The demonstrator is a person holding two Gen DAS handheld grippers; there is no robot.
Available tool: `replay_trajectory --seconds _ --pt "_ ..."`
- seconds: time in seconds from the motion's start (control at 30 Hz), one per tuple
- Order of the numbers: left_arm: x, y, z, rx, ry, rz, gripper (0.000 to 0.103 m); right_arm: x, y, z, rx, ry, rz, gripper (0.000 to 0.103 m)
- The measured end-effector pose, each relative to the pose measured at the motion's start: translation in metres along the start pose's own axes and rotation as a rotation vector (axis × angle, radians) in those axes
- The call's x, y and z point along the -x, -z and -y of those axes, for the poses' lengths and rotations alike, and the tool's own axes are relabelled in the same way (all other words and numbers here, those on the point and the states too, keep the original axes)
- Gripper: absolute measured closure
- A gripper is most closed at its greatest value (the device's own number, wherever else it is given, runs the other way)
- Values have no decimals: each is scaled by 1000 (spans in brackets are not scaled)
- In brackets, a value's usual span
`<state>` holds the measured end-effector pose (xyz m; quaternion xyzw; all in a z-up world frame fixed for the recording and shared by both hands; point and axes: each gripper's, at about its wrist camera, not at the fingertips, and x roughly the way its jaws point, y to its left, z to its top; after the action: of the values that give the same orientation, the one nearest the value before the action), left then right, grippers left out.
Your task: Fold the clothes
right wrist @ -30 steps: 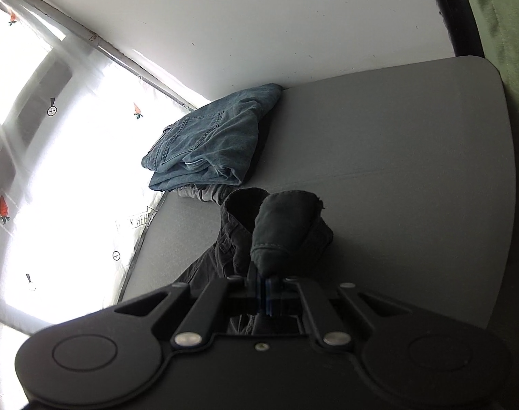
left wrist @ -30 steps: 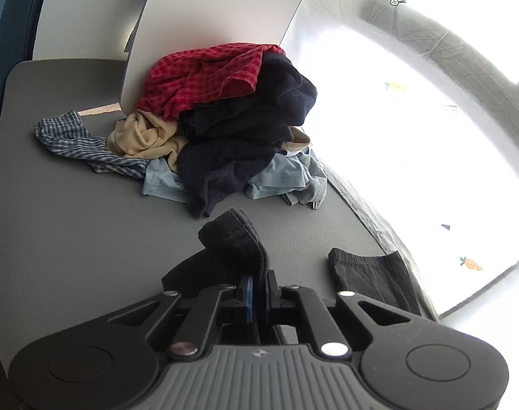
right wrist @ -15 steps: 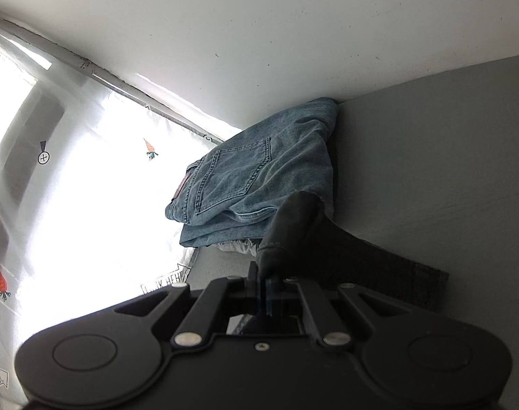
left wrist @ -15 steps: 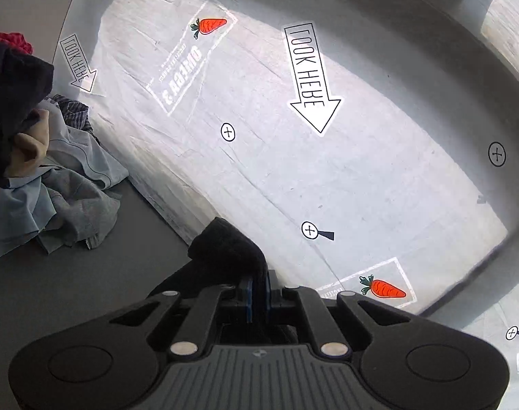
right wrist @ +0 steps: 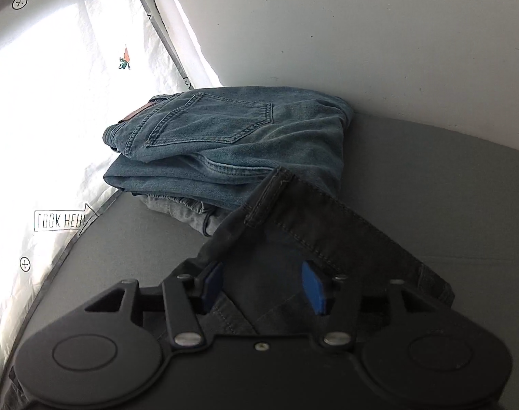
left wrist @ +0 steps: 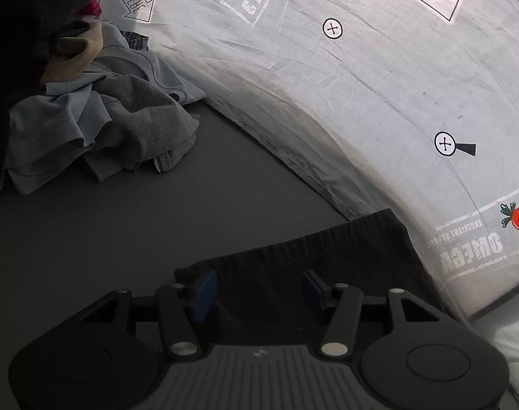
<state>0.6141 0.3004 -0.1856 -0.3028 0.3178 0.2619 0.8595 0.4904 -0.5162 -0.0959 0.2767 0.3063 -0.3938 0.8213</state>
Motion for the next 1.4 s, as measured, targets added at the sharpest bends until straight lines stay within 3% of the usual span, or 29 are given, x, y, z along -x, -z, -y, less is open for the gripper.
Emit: replay_trajectory --seconds 0.07,0.13,0.2,0.27,0.43,0.5,0.53,0.67,0.77,0.87,0.97,1.03,1.1,1.17,1.2,1.27,1.4 --pt "3 0 -4 -8 18 0 43 5 6 -8 93 53 26 42" --pt "6 1 4 -81 -9 4 36 8 8 -13 162 83 42 42" --pt "15 5 17 -160 -89 75 22 15 8 -11 172 82 52 40" --pt "23 10 21 -174 -141 149 17 22 6 -6 157 77 67 34" --pt "-14 23 10 -136 -106 20 14 22 14 9 89 76 25 29" --pt "-22 27 8 -117 -142 25 14 21 19 14 68 86 8 29" --pt "-25 27 8 -109 -141 33 10 22 20 16 67 99 13 29" --pt "-32 26 11 -96 -148 45 9 19 25 27 75 152 17 27" --pt "-31 25 12 -101 -144 42 19 11 32 46 -8 166 -17 25" --pt "-27 23 7 -65 -136 35 33 6 42 68 -144 124 -40 21" --pt "-23 21 -2 18 -125 39 51 3 50 91 -325 36 -67 19" --pt "-21 21 -6 52 -128 42 71 -4 56 105 -460 -40 -78 19" --pt "-18 19 -7 70 -125 38 78 -10 61 113 -570 -100 -65 14" --pt "-13 15 -6 77 -119 36 85 -14 58 107 -558 -147 -69 27" --pt "-7 12 -3 72 -121 43 86 -13 54 101 -520 -140 -66 49" --pt "10 5 3 47 -112 64 88 -9 47 93 -470 -187 -65 74" --pt "55 -5 -8 64 -83 94 90 18 25 92 -426 -306 -18 81"
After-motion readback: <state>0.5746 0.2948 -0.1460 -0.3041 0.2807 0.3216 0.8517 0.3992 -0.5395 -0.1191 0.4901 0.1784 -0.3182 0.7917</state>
